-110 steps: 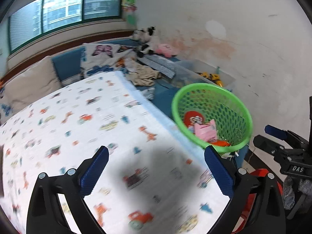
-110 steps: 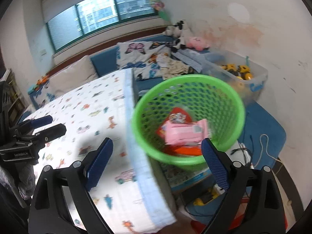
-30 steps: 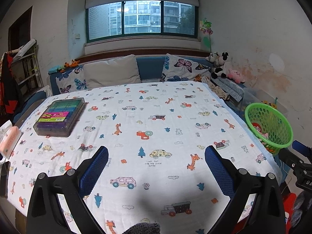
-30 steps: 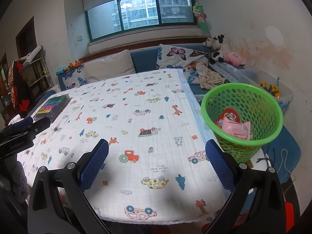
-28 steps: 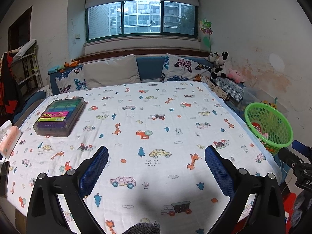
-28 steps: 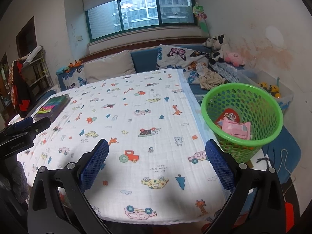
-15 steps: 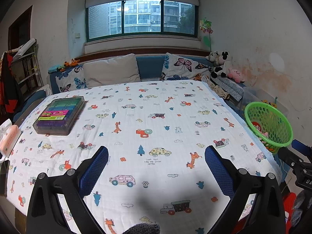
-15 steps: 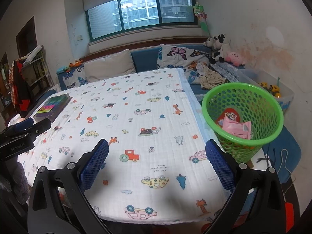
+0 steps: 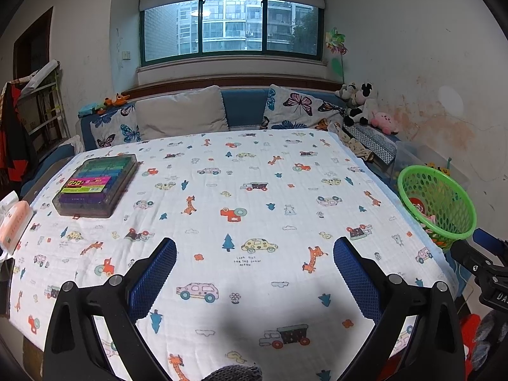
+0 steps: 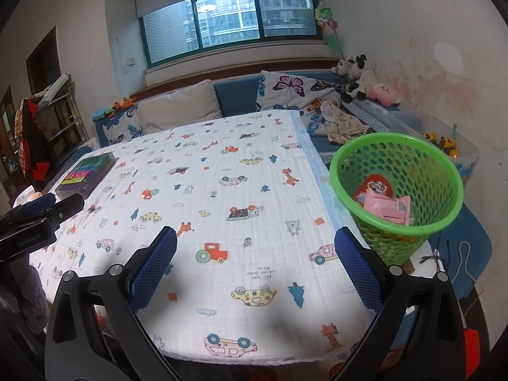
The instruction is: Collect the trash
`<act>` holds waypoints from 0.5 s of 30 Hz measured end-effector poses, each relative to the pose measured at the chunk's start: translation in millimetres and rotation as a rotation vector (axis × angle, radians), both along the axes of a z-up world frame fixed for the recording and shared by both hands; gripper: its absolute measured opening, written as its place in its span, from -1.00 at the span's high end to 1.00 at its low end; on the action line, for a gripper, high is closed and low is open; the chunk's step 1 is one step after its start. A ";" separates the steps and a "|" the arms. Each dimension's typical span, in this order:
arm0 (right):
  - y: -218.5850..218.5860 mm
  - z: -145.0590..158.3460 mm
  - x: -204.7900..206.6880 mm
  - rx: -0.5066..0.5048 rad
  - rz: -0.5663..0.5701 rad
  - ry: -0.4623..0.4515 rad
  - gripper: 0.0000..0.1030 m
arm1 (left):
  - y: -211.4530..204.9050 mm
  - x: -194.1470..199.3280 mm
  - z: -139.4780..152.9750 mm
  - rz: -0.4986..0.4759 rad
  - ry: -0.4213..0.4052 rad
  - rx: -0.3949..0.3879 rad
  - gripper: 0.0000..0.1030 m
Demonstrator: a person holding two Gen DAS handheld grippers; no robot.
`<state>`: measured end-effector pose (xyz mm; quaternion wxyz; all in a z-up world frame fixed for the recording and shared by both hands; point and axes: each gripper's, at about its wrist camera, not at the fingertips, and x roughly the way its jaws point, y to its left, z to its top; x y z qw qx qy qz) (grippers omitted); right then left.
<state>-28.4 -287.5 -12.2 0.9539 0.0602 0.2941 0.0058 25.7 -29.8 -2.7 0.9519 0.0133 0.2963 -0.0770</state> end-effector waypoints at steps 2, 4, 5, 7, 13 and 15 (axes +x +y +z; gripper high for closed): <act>0.2 -0.1 0.2 -0.001 0.001 0.000 -0.91 | -0.3 -0.2 -0.5 0.001 0.003 -0.001 -0.86; 0.1 -0.9 0.7 0.001 0.002 -0.001 -0.91 | 0.2 0.3 0.2 0.001 0.000 0.001 -0.86; 0.1 -0.9 1.4 0.001 0.001 0.000 -0.91 | 0.4 0.3 0.2 0.001 0.000 0.001 -0.86; 0.2 -1.0 1.0 0.003 0.003 -0.001 -0.91 | 0.3 0.1 -0.6 -0.001 0.003 -0.003 -0.86; 1.5 -3.1 2.3 0.001 0.009 0.001 -0.91 | -1.3 -2.2 -7.0 0.006 0.013 -0.013 -0.86; 1.6 -3.6 2.6 0.002 0.009 0.002 -0.92 | -1.7 -2.0 -7.6 0.010 0.015 -0.012 -0.86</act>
